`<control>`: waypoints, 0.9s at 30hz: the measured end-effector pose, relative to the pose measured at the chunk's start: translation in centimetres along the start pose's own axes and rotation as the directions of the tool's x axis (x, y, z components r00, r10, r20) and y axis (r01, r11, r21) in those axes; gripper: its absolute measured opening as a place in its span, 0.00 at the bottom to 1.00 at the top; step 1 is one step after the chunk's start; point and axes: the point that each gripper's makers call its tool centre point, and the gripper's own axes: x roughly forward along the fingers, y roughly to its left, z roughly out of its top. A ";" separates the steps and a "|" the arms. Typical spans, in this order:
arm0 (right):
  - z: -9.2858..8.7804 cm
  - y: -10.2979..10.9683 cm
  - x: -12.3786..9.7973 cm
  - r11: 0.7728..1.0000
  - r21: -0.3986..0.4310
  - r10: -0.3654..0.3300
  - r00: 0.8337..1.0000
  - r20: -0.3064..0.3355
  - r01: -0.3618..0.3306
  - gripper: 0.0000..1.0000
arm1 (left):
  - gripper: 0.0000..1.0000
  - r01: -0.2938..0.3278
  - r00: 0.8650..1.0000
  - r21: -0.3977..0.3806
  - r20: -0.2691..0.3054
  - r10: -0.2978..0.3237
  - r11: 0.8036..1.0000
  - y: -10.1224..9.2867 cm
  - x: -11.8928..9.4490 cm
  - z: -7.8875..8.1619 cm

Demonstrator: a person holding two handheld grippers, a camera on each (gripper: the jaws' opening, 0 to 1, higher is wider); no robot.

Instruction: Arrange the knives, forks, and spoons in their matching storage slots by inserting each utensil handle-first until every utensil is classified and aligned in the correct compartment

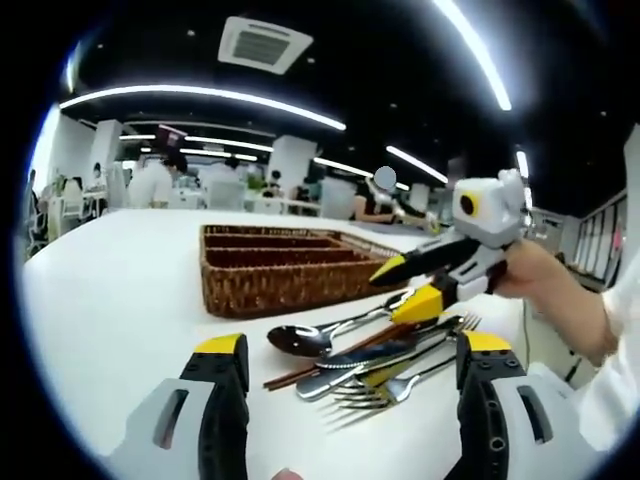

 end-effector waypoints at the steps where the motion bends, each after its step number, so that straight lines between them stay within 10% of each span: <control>1: 0.0 0.1 0.2 1.000 -0.015 0.011 1.000 -0.008 -0.011 0.39 | 0.85 0.000 1.000 0.002 0.001 0.000 1.000 0.0 0.0 0.0; 27: -0.4 0.6 3.2 0.975 -0.136 0.149 0.973 -0.174 -0.173 0.19 | 0.84 -0.011 1.000 0.082 -0.009 0.012 0.997 0.2 -0.3 0.6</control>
